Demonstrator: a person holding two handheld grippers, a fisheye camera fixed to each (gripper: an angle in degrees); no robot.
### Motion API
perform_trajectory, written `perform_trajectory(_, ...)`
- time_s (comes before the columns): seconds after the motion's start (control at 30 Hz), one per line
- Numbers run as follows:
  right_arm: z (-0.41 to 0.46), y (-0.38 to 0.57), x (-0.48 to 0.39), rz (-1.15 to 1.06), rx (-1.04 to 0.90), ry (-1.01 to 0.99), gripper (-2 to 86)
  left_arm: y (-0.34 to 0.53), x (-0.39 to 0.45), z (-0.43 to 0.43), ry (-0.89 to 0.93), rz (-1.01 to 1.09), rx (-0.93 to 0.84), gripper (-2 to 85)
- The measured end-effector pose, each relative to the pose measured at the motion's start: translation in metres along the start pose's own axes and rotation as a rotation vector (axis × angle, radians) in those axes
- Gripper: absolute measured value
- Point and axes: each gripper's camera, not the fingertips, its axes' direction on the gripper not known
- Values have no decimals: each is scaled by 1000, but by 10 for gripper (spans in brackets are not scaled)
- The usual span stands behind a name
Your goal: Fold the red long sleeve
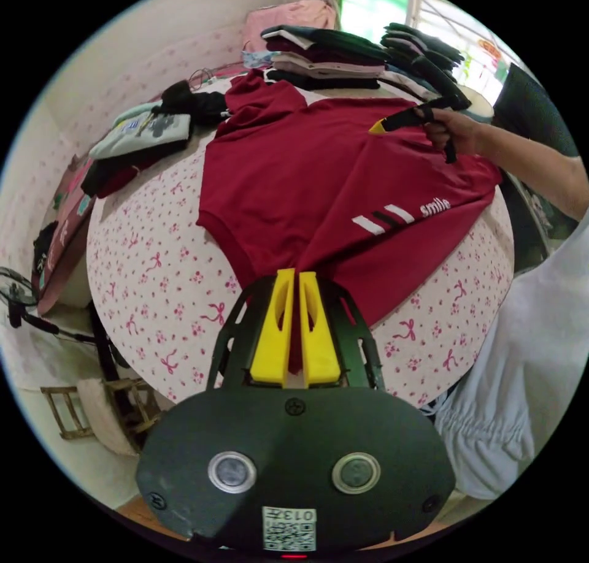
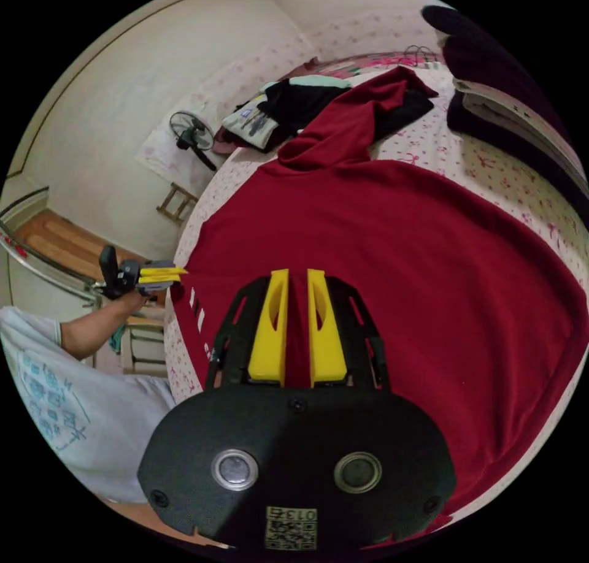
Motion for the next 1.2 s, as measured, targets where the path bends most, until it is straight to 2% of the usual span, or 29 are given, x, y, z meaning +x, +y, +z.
perform_trajectory(0.13,-16,5,10,107,121,21,40,1,-3,1,26,-45,9,4)
perform_trajectory(0.2,-27,9,7,81,148,53,28,3,-3,-2,29,-48,17,5)
perform_trajectory(0.43,-14,23,-42,-251,-51,168,3,17,-16,-25,11,-196,132,2)
perform_trajectory(0.6,30,30,-62,-320,-225,269,-1,-4,19,-6,1,19,57,1)
perform_trajectory(0.7,29,34,-53,-221,-170,286,-1,-15,33,13,-85,61,26,-1)
perform_trajectory(0.8,17,44,-41,-95,-115,280,0,-18,21,22,-69,-40,12,-2)
perform_trajectory(0.93,3,67,-66,-195,-49,346,0,-5,14,9,-107,-101,61,-3)
perform_trajectory(1.03,3,77,-93,-293,-17,233,1,-1,27,5,-102,-21,60,-3)
perform_trajectory(1.2,47,89,-148,-482,-133,157,1,-14,55,29,-122,85,14,-3)
